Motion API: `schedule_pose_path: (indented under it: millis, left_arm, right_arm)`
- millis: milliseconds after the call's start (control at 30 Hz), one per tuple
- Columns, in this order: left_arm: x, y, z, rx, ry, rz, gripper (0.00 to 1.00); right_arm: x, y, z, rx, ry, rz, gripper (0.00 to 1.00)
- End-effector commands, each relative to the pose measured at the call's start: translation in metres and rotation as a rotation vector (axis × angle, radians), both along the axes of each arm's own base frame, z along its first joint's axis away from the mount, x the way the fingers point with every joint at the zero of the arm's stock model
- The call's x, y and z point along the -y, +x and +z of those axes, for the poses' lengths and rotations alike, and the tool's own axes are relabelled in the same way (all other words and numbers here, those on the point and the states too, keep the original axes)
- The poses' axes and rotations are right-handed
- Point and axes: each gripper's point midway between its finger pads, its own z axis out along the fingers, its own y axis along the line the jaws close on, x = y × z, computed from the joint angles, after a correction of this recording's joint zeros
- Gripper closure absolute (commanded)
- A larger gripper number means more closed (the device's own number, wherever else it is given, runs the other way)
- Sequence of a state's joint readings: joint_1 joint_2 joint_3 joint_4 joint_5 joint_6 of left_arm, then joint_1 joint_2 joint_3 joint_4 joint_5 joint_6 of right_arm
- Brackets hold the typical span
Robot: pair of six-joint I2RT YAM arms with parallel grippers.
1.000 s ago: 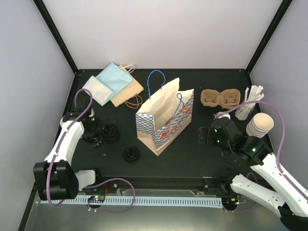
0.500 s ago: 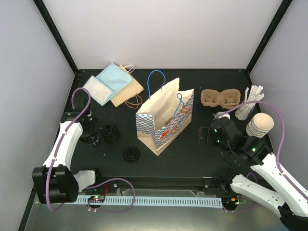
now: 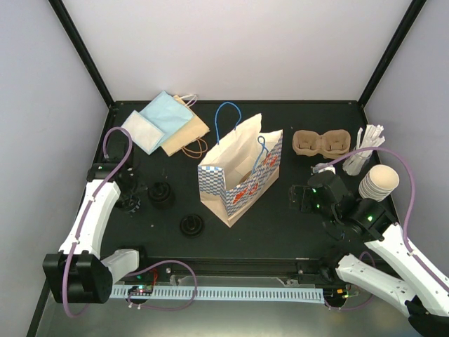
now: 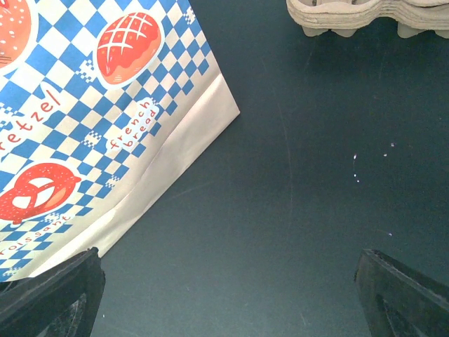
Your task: Pack the takeout coffee
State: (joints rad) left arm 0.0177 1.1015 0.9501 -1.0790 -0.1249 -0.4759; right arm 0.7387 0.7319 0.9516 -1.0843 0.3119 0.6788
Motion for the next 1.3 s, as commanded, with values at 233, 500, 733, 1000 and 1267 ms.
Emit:
schedule_pose_path:
  millis: [233,500,733,1000,1267]
  left_arm:
    - [-0.007,-0.003,0.008,-0.026,0.108,0.023,0.99]
    - [0.012,0.006,0.007,0.008,0.034,-0.031,0.99]
    - [0.014,0.008,0.001,-0.011,0.025,-0.043,0.98]
    - [0.025,0.01,-0.004,-0.016,-0.029,-0.08,0.98]
    - [0.021,0.007,-0.014,-0.044,-0.019,-0.06,0.95]
  right_arm:
    - [0.0,0.002,0.009,0.023,0.014,-0.006,0.0]
    - [0.0,0.002,0.011,0.023,0.015,-0.003,0.0]
    - [0.0,0.001,0.012,0.024,0.02,0.0,0.0]
    - [-0.063,-0.015,0.019,0.01,0.206,0.327,0.0]
    - [-0.077,-0.022,0.033,0.066,0.278,0.428,0.01]
